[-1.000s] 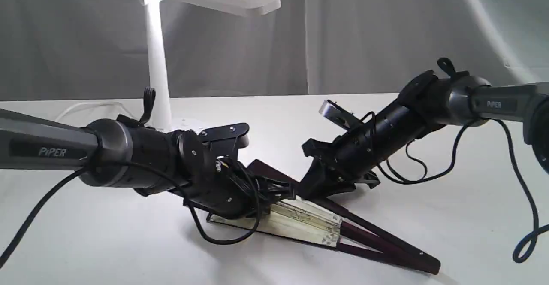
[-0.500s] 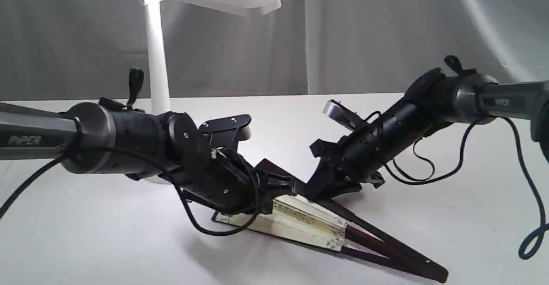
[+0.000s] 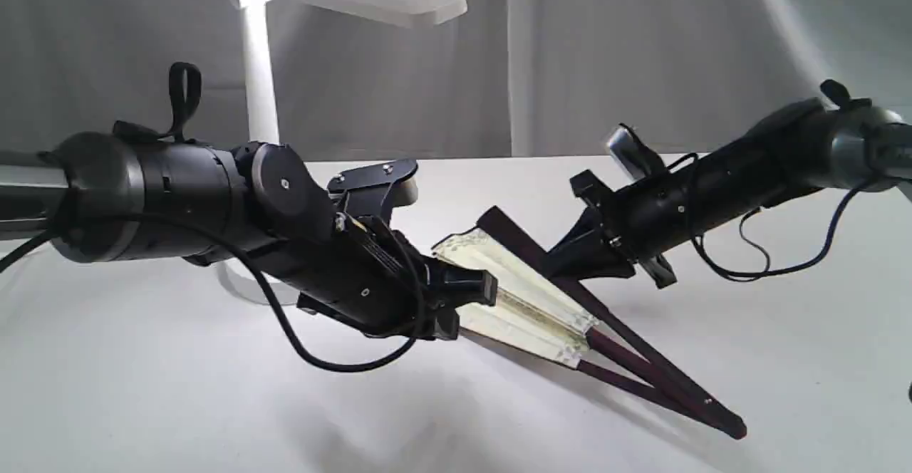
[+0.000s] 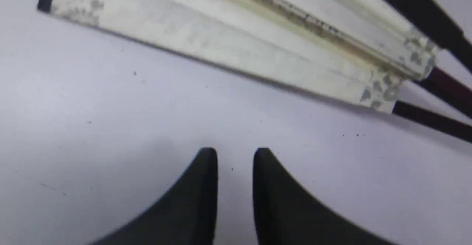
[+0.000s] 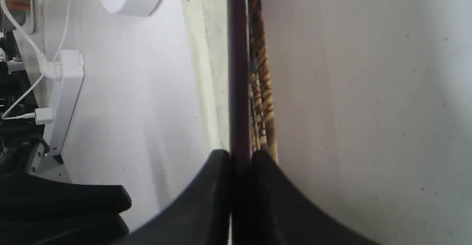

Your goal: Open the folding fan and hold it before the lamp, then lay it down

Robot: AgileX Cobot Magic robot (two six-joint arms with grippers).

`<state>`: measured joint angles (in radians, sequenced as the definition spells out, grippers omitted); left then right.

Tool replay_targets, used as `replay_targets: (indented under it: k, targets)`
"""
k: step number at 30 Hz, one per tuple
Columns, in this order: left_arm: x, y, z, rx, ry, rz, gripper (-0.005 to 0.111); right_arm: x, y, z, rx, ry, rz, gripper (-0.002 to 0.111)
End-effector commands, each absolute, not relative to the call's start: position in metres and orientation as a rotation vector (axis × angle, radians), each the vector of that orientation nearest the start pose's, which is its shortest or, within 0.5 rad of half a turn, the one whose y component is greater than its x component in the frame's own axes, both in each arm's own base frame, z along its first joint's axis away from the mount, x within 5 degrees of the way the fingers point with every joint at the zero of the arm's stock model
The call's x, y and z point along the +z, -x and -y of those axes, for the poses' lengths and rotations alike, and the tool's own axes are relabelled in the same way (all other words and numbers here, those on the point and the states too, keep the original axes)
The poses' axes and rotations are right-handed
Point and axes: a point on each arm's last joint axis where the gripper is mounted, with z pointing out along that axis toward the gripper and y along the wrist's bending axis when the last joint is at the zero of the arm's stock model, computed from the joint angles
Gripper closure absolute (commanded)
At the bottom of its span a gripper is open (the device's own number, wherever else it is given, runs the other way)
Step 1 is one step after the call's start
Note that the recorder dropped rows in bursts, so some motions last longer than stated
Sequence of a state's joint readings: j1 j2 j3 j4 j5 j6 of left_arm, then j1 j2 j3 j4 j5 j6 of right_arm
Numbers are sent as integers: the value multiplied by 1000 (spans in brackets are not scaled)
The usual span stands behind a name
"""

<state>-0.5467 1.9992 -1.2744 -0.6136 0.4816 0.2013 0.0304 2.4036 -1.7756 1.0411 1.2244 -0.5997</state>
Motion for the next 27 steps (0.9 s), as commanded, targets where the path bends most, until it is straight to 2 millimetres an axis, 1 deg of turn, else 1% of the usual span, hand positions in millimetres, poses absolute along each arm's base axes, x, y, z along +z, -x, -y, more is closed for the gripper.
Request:
replay_targets:
  k: [1,5,9,14,18,22,24,27]
  targets:
    - [164,-336,234,-655,-395,-2679,89,144,-462,-85,1363,199,-2679,108]
    - [165,-333,232,-635,-429,-2682,89,166,-458,-83,1311,176,-2702,108]
    - [167,-330,227,-590,-463,-2662,89,181,-446,-82,1296,217,-2687,108]
    - [169,-324,220,-563,-451,-2626,89,192,-434,-83,1311,218,-2676,108]
    - [172,-317,212,-514,-469,-2583,89,199,-428,-83,1364,175,-2646,108]
    - [183,-309,201,-452,-506,-2492,89,205,-422,-84,1390,167,-2622,108]
    - [193,-305,195,-433,-487,-2414,89,206,-419,-84,1397,175,-2616,108]
    - [200,-299,187,-413,-449,-2324,89,206,-415,-84,1398,190,-2614,108]
